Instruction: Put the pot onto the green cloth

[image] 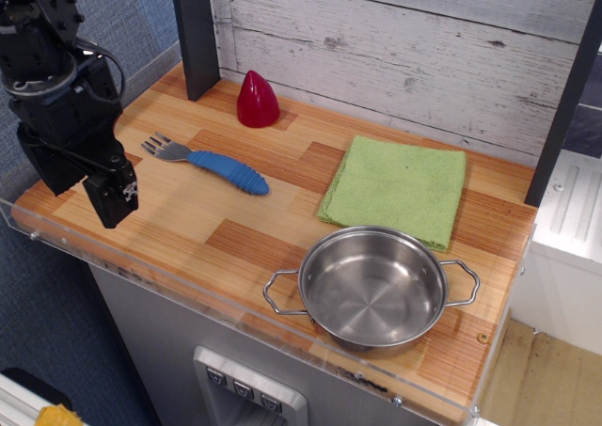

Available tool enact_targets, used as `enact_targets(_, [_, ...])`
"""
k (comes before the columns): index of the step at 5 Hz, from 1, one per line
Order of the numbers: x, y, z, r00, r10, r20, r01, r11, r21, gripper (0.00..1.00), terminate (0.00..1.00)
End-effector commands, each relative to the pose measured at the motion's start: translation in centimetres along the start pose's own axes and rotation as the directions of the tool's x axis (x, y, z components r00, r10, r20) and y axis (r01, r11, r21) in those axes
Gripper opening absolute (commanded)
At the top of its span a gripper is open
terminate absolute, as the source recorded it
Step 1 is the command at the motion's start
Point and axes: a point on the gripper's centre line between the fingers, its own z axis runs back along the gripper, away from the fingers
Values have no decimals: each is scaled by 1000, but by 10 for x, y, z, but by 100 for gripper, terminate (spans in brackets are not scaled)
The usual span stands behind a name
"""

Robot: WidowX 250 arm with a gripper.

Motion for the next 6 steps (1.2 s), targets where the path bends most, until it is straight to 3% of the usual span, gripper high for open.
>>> enact_targets(1, [0,0,0,1000,0,0,0,1000,0,100,0])
enact_targets(3, [30,-52,24,997,-43,67,44,999,-6,100,0])
enact_targets(4, [50,-90,27,990,-89,112,94,995,-41,100,0])
enact_targets(5, [65,-118,24,977,-147,156,158,986,-58,100,0])
enact_targets(6, [74,-130,9,978,-142,154,156,984,-88,100,0])
